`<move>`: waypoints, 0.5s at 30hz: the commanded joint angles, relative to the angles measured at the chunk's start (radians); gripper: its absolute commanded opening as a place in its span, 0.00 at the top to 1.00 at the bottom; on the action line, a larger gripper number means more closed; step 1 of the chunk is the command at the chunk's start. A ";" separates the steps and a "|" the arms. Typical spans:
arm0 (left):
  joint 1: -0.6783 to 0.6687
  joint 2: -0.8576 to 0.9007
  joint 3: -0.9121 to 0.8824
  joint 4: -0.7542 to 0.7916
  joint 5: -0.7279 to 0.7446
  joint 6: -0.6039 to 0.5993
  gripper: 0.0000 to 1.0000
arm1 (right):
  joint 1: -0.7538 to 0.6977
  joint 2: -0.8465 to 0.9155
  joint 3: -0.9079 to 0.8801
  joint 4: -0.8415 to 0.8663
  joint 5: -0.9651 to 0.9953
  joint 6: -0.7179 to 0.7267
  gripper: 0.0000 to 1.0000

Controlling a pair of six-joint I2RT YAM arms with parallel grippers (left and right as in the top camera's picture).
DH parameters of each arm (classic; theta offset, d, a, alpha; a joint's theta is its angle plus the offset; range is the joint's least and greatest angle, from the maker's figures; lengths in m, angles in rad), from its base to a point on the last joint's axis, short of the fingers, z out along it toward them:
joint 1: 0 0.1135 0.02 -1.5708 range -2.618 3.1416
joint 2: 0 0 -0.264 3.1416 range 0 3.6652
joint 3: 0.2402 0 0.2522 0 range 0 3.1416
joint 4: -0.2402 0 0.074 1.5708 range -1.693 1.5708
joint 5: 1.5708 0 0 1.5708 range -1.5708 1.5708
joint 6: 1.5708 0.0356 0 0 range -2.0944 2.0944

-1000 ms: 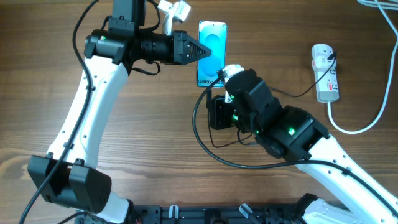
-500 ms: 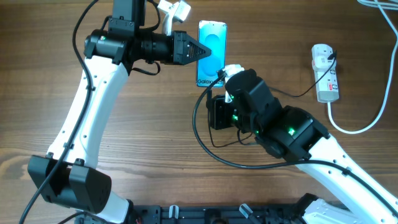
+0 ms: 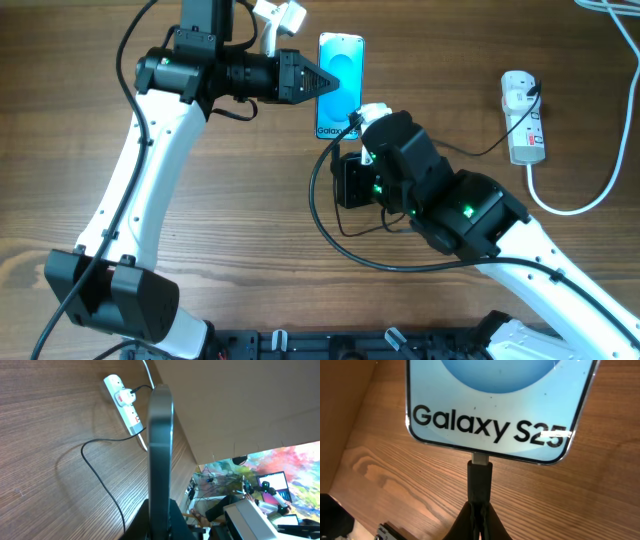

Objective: Plug charger to phone and switch on socket
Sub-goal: 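Push the plug upward into the phone's bottom port with the right gripper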

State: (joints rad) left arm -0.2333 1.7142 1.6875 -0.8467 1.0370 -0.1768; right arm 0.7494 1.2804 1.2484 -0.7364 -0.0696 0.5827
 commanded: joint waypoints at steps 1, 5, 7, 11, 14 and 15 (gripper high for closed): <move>0.003 -0.031 0.001 0.005 0.017 0.021 0.96 | -0.001 -0.017 0.031 0.011 0.021 -0.031 0.96; 0.003 -0.031 0.001 0.005 0.017 0.021 0.96 | -0.001 -0.017 0.031 0.011 0.024 -0.033 0.96; 0.003 -0.031 0.001 0.005 0.017 0.021 0.96 | -0.001 -0.017 0.031 0.011 0.026 -0.032 0.96; 0.003 -0.031 0.001 0.005 0.018 0.020 0.96 | -0.001 -0.017 0.031 0.005 0.051 -0.002 0.96; 0.002 -0.031 0.001 0.004 0.019 0.020 0.96 | -0.001 -0.017 0.031 0.003 0.051 -0.002 0.96; 0.002 -0.031 0.001 0.004 0.021 0.020 0.96 | -0.001 -0.017 0.031 0.003 0.051 0.003 0.96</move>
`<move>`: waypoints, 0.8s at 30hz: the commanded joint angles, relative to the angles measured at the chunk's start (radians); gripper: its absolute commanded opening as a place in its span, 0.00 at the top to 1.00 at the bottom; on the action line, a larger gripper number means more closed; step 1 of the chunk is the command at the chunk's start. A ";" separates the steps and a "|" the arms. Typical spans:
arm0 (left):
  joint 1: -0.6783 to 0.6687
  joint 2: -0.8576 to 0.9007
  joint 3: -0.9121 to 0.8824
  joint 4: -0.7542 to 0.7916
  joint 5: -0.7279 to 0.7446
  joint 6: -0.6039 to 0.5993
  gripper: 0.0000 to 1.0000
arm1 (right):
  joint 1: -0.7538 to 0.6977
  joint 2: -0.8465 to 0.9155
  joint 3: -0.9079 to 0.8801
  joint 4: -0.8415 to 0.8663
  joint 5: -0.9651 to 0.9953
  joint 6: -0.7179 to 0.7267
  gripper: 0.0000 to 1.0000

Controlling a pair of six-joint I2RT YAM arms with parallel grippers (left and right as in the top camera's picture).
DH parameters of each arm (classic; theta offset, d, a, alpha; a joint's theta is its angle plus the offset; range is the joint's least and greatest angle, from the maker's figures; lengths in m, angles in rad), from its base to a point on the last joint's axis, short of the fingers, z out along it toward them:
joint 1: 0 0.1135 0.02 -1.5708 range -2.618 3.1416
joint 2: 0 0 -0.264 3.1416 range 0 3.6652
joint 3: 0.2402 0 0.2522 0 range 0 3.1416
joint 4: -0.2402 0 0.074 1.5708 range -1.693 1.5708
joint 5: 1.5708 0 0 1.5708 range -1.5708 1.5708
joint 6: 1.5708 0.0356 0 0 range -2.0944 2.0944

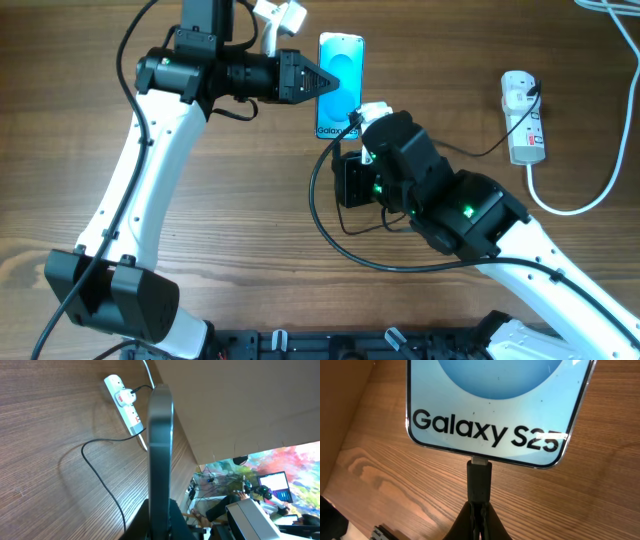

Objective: Plug charger to phone and switch on socket
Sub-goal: 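Push the plug upward into the phone's bottom port with the right gripper, then lower the phone and attached plug onto the table with both grippers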

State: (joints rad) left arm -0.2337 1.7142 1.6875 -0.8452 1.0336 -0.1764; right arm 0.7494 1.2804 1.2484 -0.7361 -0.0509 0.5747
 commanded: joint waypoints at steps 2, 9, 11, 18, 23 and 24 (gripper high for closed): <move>0.003 -0.031 0.001 0.001 0.025 0.020 0.96 | -0.001 -0.017 0.031 0.003 0.033 0.012 0.96; 0.003 -0.031 0.001 -0.008 0.025 0.020 0.96 | -0.001 -0.017 0.031 0.029 0.055 0.024 0.96; 0.003 -0.031 0.001 -0.016 0.025 0.020 0.96 | -0.001 -0.017 0.031 0.042 0.059 0.024 0.96; 0.003 -0.031 0.001 -0.044 0.025 0.019 0.96 | -0.001 -0.017 0.031 0.101 0.158 -0.026 0.96; 0.003 -0.031 0.001 -0.050 0.058 0.019 0.96 | -0.001 -0.017 0.031 0.118 0.181 -0.025 0.83; 0.003 -0.031 0.001 -0.046 0.040 0.019 0.96 | -0.001 -0.017 0.031 0.109 0.174 -0.024 0.82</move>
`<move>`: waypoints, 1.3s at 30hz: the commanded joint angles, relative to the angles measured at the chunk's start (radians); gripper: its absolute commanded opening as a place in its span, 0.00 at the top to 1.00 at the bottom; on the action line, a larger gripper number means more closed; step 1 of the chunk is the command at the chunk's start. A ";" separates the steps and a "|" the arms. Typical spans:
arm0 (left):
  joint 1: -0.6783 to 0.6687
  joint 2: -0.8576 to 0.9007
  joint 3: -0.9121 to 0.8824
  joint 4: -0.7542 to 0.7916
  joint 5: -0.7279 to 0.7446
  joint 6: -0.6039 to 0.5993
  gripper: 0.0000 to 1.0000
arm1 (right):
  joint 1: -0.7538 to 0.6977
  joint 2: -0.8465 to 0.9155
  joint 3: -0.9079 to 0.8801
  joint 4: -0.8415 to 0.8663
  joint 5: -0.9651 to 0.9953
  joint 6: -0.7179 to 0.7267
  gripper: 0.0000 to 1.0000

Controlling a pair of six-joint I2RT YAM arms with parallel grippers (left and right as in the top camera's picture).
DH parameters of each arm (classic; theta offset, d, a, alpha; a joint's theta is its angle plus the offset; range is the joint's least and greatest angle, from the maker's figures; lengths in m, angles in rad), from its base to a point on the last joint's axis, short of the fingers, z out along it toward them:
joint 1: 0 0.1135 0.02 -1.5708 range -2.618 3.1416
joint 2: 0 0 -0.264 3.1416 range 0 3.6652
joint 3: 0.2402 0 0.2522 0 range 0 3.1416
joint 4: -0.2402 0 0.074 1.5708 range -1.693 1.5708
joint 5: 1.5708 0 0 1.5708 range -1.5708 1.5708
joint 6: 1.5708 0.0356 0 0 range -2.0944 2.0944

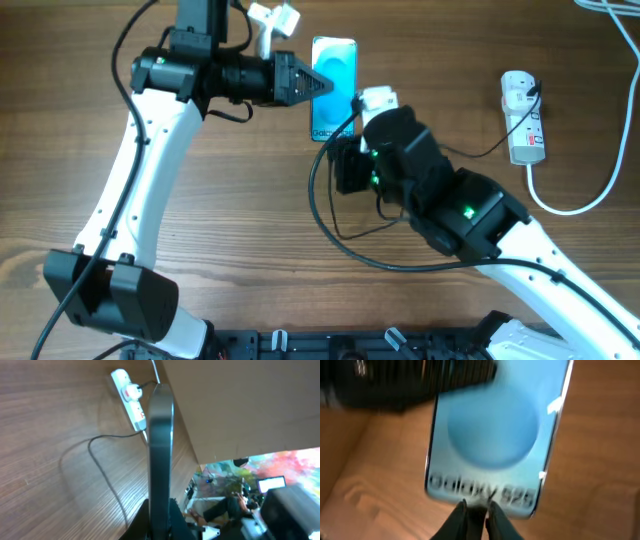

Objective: Plug charger to phone and switch on socket
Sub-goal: 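Lower the phone and attached plug onto the table with both grippers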

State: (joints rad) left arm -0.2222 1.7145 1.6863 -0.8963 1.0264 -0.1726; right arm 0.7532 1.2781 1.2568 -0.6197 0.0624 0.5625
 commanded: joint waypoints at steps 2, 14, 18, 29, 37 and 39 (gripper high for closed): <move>-0.008 -0.032 0.002 0.004 -0.021 0.004 0.96 | -0.005 -0.015 0.022 -0.021 0.048 -0.011 0.74; -0.061 0.193 -0.002 -0.121 -0.291 -0.022 0.96 | -0.005 -0.005 0.009 -0.216 -0.109 0.030 0.01; -0.082 0.339 -0.002 -0.051 -0.291 -0.028 0.96 | -0.005 0.026 -0.002 -0.235 -0.137 0.041 0.00; -0.084 0.505 -0.002 0.071 -0.414 -0.075 0.96 | -0.005 0.140 -0.001 -0.218 -0.139 0.077 0.00; -0.091 0.573 -0.005 0.077 -0.408 -0.074 0.96 | -0.005 0.140 -0.001 -0.211 -0.146 0.095 0.00; -0.090 0.573 -0.005 0.078 -0.430 -0.074 0.91 | -0.005 0.140 -0.001 -0.213 -0.145 0.095 0.00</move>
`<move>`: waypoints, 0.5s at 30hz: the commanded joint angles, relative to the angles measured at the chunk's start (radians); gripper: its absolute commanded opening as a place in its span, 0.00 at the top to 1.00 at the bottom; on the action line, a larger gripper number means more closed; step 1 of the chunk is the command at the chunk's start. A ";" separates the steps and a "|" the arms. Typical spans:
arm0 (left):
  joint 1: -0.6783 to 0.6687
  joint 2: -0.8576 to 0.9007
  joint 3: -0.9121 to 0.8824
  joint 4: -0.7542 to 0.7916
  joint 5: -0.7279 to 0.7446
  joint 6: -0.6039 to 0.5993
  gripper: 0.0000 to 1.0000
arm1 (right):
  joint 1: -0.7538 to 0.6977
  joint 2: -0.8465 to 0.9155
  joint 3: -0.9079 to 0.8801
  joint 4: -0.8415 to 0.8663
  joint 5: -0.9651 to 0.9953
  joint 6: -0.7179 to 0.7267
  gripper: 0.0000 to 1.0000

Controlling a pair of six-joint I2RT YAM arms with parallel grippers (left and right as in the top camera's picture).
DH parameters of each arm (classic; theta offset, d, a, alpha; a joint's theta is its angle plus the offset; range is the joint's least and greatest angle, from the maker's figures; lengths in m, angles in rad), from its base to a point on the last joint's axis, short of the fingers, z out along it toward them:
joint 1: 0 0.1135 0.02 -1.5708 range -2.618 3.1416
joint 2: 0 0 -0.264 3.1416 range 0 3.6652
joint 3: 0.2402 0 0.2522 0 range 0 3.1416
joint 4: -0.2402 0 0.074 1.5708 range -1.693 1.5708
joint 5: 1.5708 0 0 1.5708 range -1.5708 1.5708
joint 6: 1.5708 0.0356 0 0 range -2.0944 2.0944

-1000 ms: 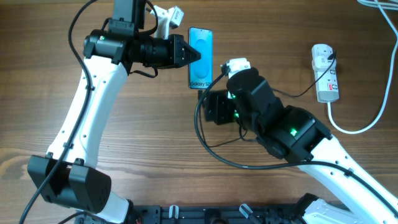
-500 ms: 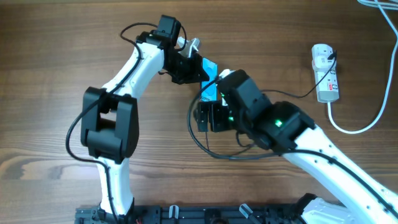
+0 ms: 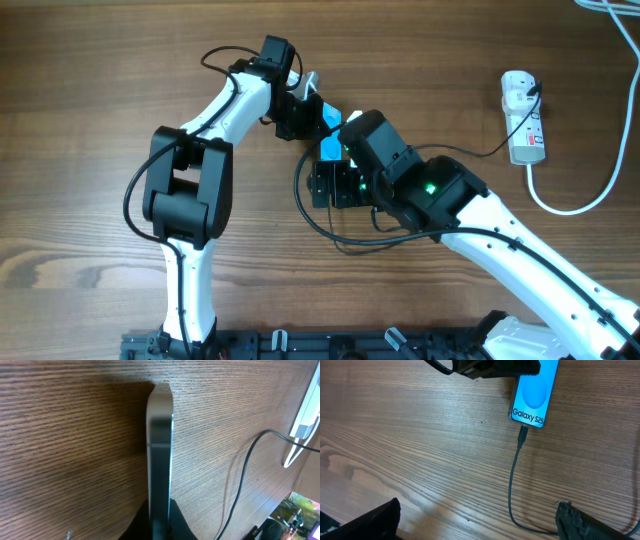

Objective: Plug charger to phone and switch on socket
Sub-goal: 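Lower the phone and attached plug onto the table with both grippers, then open both grippers and withdraw them from the phone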

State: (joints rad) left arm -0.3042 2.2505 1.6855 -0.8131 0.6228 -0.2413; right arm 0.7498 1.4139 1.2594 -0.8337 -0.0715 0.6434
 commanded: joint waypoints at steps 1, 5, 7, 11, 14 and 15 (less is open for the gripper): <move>-0.008 0.037 -0.005 -0.007 -0.067 -0.005 0.87 | -0.001 0.004 -0.004 -0.006 0.001 0.024 0.00; -0.008 0.037 -0.005 -0.040 -0.256 -0.005 0.65 | -0.004 0.004 -0.004 -0.054 0.037 0.064 0.01; -0.008 0.037 -0.005 -0.045 -0.274 -0.005 0.65 | -0.011 0.004 -0.004 -0.073 0.039 0.066 0.00; -0.008 0.037 -0.005 -0.083 -0.337 -0.005 0.48 | -0.122 0.003 -0.002 -0.182 0.089 0.150 0.00; -0.001 0.034 -0.004 -0.117 -0.389 -0.005 0.42 | -0.282 0.003 0.000 -0.216 0.080 0.016 0.00; 0.007 0.024 -0.002 -0.133 -0.405 -0.006 0.36 | -0.354 0.003 0.000 -0.223 0.082 -0.017 0.00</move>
State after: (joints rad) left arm -0.3141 2.2570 1.7039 -0.9169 0.3496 -0.2485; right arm 0.5045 1.4143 1.2591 -1.0439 -0.0139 0.7238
